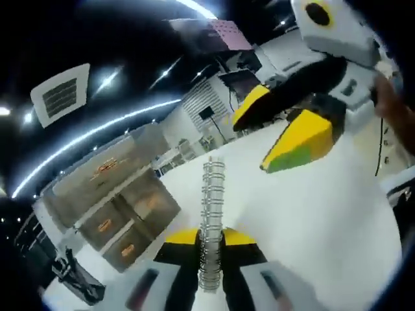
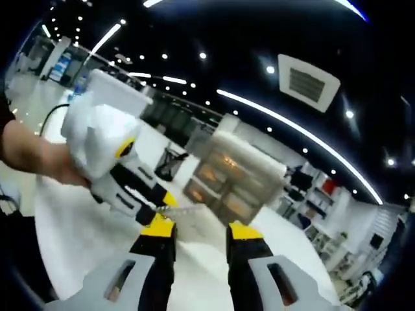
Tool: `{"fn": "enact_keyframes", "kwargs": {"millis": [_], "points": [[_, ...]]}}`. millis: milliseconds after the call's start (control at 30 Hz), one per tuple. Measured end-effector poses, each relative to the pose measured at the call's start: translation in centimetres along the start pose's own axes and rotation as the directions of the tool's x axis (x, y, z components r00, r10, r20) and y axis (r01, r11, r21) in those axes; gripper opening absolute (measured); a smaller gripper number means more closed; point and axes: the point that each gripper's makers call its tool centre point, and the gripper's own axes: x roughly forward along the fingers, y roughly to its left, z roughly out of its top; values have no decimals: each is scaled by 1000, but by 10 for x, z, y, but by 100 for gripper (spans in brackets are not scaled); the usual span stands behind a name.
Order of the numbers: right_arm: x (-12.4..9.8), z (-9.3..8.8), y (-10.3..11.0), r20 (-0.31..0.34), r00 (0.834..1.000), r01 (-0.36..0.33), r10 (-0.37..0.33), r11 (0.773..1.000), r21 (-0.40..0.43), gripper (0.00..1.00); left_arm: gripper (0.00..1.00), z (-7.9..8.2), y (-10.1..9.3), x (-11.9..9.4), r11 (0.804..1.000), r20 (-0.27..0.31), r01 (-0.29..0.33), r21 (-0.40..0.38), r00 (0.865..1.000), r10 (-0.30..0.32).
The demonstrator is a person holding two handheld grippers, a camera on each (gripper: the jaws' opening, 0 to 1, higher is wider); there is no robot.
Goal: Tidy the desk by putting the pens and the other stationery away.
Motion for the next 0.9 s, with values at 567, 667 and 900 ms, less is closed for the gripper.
{"fn": "enact_keyframes", "kwargs": {"millis": [567, 667, 900], "points": [[-4, 7, 7, -1, 1000, -19, 19, 983, -184, 35, 12, 26, 40, -46, 663, 301, 212, -718, 953, 21], [-4, 10, 12, 7, 1000, -26, 29, 968, -250, 37, 12, 24, 43, -49, 573, 333, 261, -777, 943, 23], [-3, 14, 22, 10, 999, -34, 42, 910, -414, 40, 12, 28, 47, -58, 256, 445, 417, -872, 893, 63]]}}
